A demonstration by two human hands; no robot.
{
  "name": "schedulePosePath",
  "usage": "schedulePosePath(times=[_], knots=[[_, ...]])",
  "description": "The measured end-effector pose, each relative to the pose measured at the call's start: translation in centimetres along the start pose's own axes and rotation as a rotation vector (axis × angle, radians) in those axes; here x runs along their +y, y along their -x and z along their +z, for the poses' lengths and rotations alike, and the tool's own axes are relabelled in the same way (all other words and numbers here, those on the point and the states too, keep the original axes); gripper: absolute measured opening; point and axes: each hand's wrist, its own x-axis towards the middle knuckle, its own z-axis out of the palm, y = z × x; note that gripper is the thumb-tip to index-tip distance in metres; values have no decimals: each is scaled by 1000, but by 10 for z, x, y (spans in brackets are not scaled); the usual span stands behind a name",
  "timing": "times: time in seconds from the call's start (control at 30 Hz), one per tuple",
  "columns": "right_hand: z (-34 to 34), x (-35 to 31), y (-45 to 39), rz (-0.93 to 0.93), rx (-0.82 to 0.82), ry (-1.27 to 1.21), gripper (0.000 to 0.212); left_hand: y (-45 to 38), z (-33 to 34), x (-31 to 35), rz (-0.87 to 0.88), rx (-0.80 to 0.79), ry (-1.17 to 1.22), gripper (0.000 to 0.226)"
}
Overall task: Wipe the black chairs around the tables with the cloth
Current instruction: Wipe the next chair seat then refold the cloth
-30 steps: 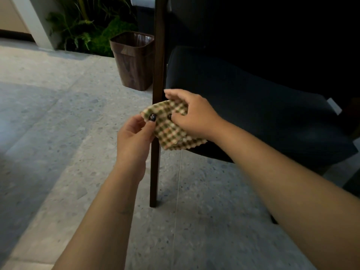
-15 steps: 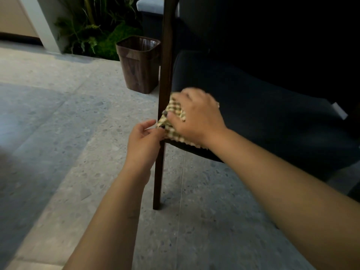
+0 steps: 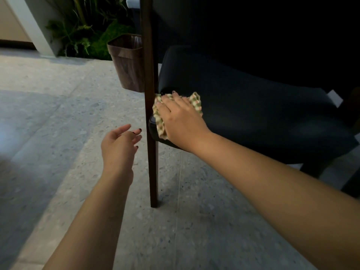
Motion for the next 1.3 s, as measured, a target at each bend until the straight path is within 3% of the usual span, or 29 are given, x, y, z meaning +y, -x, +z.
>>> schedulePosePath(times=[0.17,0.23,0.43,0.57,0.73,0.93,1.13,1.3], knots=[[-5,-1,7,47,-1,-130,65,11,5,5,143,-8,-57,25],[-3,-7,12,67,10,-51,73,15,7,6,172,-12,-69,27],[-5,2,17,-58,26,23,53,22,3,-1,204,36,-112,27],[-13,4,15,-72,7,0,48,28,5,-2,417,37,-456,32],[-21,9,17,-106,-36,27,52,33,11,8,738,-203,-1039,67],[-30,32,53,-75,-6,-37,49,36,45,19,830,-497,-1499,103],[-34,75,96,35,-27,-163,53,48,98,15,744,-588,-1667,114],[-38,127,144,164,-64,-204,53,66,139,4,808,-696,-1796,127]])
